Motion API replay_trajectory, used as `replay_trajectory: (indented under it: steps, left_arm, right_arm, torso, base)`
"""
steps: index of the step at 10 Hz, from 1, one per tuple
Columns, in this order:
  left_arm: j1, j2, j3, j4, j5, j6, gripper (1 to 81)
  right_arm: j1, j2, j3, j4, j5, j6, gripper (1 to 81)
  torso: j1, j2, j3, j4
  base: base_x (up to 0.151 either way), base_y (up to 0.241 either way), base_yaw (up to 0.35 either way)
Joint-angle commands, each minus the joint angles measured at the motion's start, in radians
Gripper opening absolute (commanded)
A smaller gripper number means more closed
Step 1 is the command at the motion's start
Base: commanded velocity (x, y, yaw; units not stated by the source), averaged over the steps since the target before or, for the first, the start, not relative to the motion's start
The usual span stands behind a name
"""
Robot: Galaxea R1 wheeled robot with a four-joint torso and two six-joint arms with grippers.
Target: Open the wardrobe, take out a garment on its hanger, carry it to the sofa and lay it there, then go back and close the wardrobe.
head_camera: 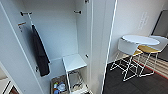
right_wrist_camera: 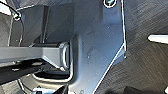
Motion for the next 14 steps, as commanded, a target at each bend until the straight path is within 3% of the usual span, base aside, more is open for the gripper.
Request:
replay_trajectory:
  steps: [1, 14]
  left_arm:
    - [-0.034, -0.006, 0.001, 0.010, 0.039, 0.000, 81.1]
    - [-0.029, -0.001, -0.003, 0.020, 0.039, 0.000, 81.1]
  right_arm:
    - [0.026, -0.004, 0.000, 0.004, -0.054, 0.000, 81.1]
    - [0.026, 0.005, 0.000, 0.001, -0.054, -0.003, 81.1]
  torso:
    - [0.000, 0.000, 0.000, 0.000]
    - [0.000, 0.000, 0.000, 0.000]
  base:
    - [0.000, 0.000, 0.241]
    - [0.000, 0.000, 0.241]
